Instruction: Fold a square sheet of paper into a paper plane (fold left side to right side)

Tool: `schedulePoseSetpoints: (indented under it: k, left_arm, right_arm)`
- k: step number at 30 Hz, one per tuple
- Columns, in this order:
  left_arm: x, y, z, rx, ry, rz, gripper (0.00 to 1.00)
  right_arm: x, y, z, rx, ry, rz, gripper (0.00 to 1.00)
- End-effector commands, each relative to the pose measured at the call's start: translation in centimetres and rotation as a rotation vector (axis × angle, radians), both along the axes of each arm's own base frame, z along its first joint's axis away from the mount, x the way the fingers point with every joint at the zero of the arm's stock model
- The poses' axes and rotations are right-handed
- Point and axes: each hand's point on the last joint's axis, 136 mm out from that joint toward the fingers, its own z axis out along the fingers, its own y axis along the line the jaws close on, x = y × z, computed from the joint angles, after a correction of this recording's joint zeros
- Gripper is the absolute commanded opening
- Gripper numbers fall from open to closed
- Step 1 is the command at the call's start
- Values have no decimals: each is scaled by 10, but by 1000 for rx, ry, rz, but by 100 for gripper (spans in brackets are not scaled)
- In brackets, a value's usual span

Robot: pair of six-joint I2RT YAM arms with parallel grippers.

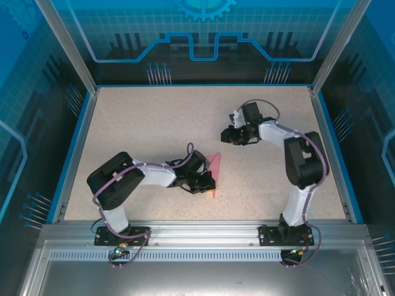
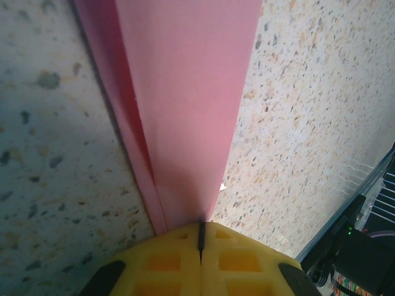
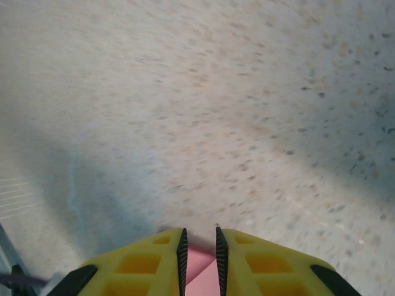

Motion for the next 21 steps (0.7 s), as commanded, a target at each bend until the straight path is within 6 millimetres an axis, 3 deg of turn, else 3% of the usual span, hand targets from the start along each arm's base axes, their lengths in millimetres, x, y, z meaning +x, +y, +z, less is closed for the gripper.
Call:
schedulePoseSetpoints:
  k: [1, 8, 14, 21]
  left_arm:
    - [-26, 32, -29, 171, 95, 2, 6]
    - [-24, 32, -26, 181, 87, 1, 6]
    - [-22, 30, -25, 179, 83, -4, 6]
    - [-13, 17, -3, 131, 37, -26, 9]
  right_arm:
    - [-32, 4, 28, 57, -23, 31, 22]
    - [-101, 34, 8, 137, 83, 101, 21]
    - [-116, 58, -19, 102, 148, 135, 21]
    - [-125, 53, -64, -12, 271, 102, 20]
